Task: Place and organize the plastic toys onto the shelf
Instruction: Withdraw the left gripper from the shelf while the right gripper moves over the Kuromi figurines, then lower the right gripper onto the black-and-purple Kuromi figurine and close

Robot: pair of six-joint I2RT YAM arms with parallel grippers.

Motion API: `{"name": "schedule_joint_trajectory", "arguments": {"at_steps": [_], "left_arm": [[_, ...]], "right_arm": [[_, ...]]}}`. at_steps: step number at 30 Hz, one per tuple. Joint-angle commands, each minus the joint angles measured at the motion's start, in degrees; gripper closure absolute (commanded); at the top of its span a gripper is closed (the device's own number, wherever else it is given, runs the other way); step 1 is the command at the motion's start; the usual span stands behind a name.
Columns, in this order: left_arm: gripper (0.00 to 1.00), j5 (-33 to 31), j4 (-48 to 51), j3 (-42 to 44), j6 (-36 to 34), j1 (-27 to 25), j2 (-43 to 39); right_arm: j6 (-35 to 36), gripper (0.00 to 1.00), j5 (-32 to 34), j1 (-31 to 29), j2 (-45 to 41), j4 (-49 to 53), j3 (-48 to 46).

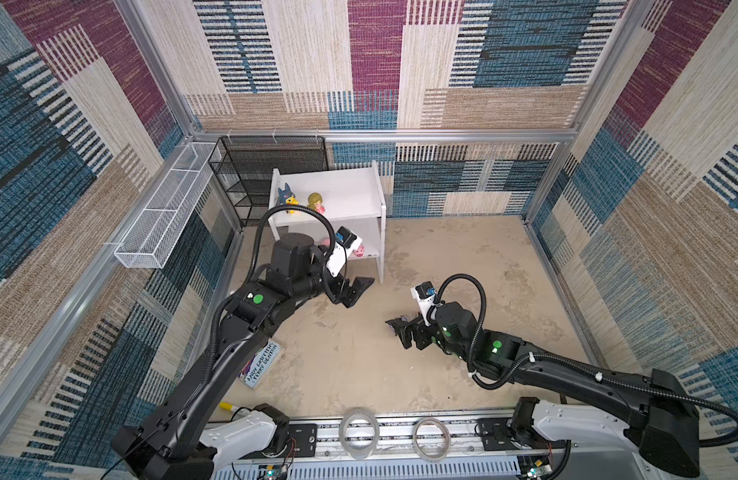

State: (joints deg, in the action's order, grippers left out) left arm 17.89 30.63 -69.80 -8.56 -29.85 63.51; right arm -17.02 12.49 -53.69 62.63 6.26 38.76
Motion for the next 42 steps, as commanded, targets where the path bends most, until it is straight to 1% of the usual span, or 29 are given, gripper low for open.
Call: {"name": "schedule_joint_trajectory", "arguments": {"at_steps": [1,4,8,10,13,15,16,18,20,23,25,28,31,35,37,42], "left_arm": [[0.08,-1.4,-6.6,6.7,7.3,-2.6,-1.9],[0.11,-1.6,-10.5,13.1,11.2,-4.7,-1.8],[0.14,-0.5,-16.7,19.7,15.3,-7.5,1.5],[0.16,1.0,-19.8,22.1,16.7,-8.3,4.5],[0.24,4.5,-25.3,24.5,20.2,-8.7,9.7],[0.28,7.1,-28.4,25.4,22.4,-8.8,13.8],[0.30,7.8,-29.1,25.4,22.7,-9.1,15.4],[0.31,7.2,-29.8,25.7,22.6,-9.7,17.7],[0.31,6.2,-29.8,26.0,22.6,-9.9,18.2],[0.31,4.2,-27.8,26.4,22.7,-9.9,15.9],[0.30,2.6,-26.1,26.9,22.8,-9.9,13.2],[0.30,-1.5,-23.0,28.4,23.4,-9.8,8.2],[0.29,-8.4,-15.9,27.8,23.9,-9.5,2.3],[0.29,-13.6,-6.3,24.4,21.9,-8.9,-4.5],[0.28,-15.0,-4.0,23.3,21.4,-8.7,-7.1],[0.25,-17.0,-0.5,21.3,20.4,-7.9,-11.5]], "right_arm": [[-5.4,0.00,-1.6,2.8,-0.8,2.6,-1.7],[-9.1,0.01,-4.6,6.6,-0.3,3.4,-4.2],[-10.3,0.03,-6.3,7.8,-0.1,1.9,-7.0],[-10.4,0.07,-7.5,8.5,0.2,1.1,-8.1],[-9.9,0.17,-8.7,9.5,0.7,0.1,-9.3],[-7.0,0.26,-9.7,9.5,0.3,-2.3,-10.5],[-5.2,0.28,-10.1,9.5,0.0,-3.9,-11.1],[-0.5,0.31,-10.8,9.5,-0.1,-7.8,-12.7],[2.9,0.32,-9.0,9.5,1.8,-9.7,-12.7],[5.7,0.36,-8.3,9.7,7.8,-8.3,-8.8],[4.6,0.36,-7.2,9.8,12.9,-4.9,-5.1],[4.3,0.40,-7.4,9.9,19.9,-0.7,-0.4],[4.8,0.40,-8.3,9.7,21.9,-3.1,-0.6],[6.5,0.38,-4.9,8.8,25.1,-3.3,1.0],[7.4,0.37,-4.9,8.3,27.1,-3.5,2.2],[9.4,0.33,-1.0,4.9,34.5,-0.7,8.2]]}}
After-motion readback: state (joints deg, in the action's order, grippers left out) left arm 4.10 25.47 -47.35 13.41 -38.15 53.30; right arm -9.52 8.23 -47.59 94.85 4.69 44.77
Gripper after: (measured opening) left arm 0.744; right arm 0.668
